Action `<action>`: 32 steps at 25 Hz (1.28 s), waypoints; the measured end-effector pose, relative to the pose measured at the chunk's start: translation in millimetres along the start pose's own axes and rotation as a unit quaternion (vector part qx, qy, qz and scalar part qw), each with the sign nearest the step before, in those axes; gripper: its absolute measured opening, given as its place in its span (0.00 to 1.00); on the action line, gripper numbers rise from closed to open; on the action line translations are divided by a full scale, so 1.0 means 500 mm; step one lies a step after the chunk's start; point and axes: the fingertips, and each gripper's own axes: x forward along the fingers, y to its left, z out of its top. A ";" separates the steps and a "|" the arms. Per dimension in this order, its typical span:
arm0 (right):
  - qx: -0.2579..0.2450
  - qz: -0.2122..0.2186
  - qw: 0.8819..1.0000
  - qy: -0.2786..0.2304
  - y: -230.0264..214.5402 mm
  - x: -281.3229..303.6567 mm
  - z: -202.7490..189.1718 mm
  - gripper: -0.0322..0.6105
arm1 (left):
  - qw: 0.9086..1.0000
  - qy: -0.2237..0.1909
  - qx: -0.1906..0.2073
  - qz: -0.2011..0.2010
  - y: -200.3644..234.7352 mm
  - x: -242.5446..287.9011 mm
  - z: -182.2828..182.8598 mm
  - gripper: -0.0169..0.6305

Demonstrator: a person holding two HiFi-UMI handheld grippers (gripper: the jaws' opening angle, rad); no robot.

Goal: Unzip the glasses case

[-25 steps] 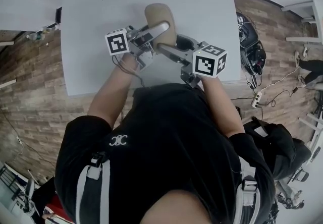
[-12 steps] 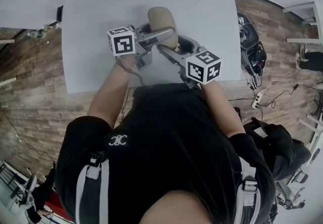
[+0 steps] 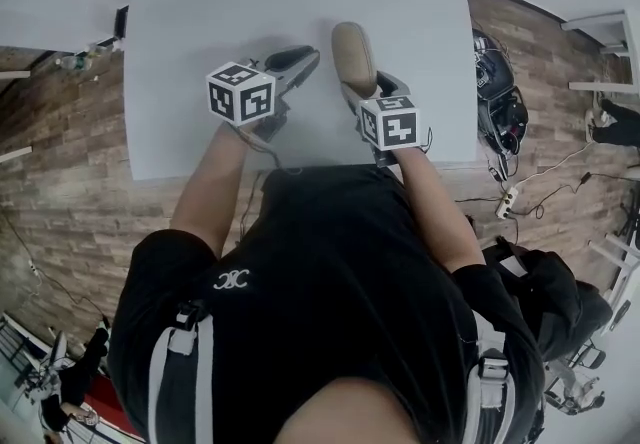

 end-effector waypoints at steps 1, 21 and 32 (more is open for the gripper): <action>-0.007 -0.011 1.000 0.012 -0.005 0.010 -0.010 0.51 | 0.999 0.001 0.003 0.036 0.019 -0.002 -0.007 0.03; -0.047 -0.013 0.999 -0.007 0.067 0.087 0.011 0.51 | 0.990 0.038 0.043 0.132 0.056 -0.058 -0.055 0.03; -0.003 -0.074 0.989 -0.130 0.045 -0.009 0.110 0.07 | 0.990 0.028 0.055 0.123 0.065 -0.070 -0.034 0.03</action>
